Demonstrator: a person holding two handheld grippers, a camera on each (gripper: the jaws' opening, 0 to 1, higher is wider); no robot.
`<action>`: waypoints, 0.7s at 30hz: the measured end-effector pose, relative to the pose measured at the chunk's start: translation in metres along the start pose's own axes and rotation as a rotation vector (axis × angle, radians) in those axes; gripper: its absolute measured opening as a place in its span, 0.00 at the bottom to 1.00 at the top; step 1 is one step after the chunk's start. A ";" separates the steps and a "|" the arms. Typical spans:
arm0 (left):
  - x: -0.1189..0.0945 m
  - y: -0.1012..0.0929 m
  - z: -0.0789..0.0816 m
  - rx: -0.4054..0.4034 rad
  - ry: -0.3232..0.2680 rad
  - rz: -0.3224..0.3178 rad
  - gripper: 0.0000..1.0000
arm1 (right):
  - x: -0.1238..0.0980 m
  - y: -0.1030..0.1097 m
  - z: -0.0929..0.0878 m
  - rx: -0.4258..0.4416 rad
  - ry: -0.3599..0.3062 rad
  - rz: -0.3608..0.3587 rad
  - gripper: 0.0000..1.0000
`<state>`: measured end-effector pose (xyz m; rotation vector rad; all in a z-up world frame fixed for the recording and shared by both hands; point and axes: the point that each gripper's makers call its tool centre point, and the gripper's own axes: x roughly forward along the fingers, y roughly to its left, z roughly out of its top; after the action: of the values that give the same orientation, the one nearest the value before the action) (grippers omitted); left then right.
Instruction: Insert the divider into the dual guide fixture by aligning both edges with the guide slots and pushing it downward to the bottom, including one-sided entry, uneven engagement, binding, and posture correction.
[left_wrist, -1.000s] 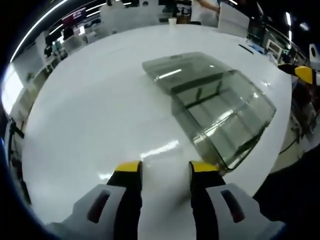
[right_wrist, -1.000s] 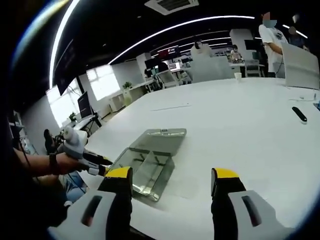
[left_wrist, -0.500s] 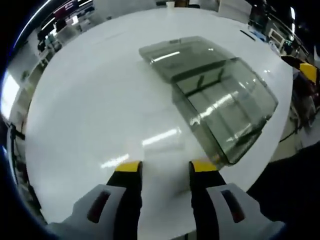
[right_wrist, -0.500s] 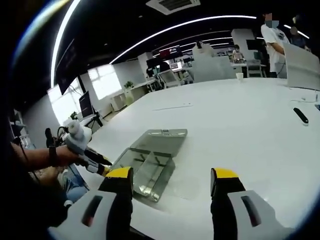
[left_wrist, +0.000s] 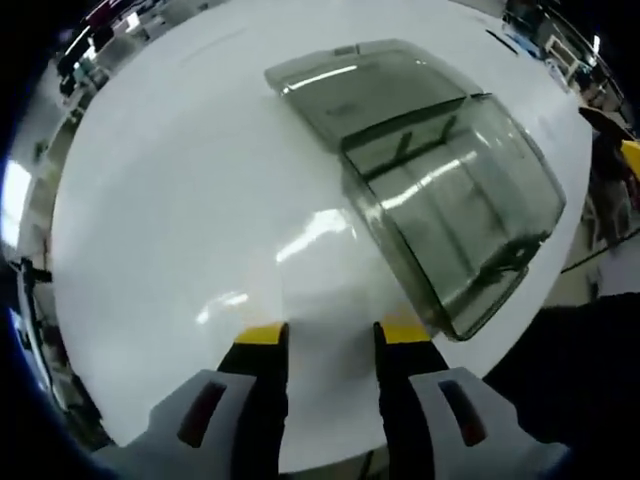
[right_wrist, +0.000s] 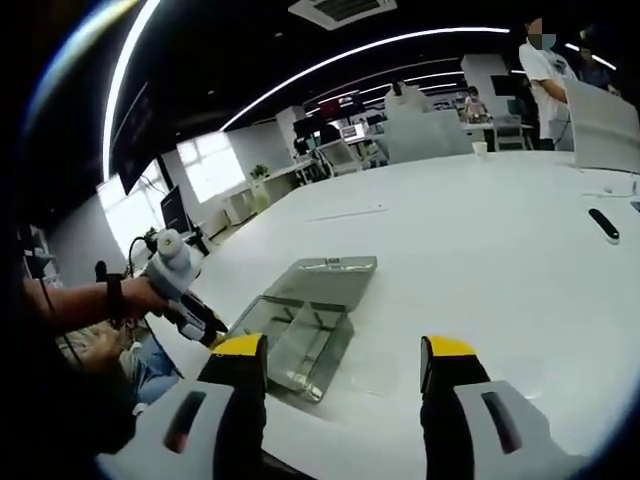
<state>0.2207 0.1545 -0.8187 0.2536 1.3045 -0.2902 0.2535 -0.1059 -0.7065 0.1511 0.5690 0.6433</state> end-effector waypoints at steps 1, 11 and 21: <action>0.000 0.001 0.000 0.001 -0.001 0.000 0.32 | 0.000 0.000 0.000 -0.001 -0.002 0.001 0.59; -0.008 0.008 -0.013 -0.051 -0.098 -0.016 0.29 | 0.002 0.006 0.000 -0.003 0.000 0.021 0.58; -0.022 0.003 -0.011 -0.122 -0.208 -0.014 0.29 | 0.002 0.019 0.000 -0.023 0.003 0.062 0.57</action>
<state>0.2070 0.1628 -0.7998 0.1075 1.1139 -0.2413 0.2448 -0.0892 -0.7018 0.1470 0.5617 0.7101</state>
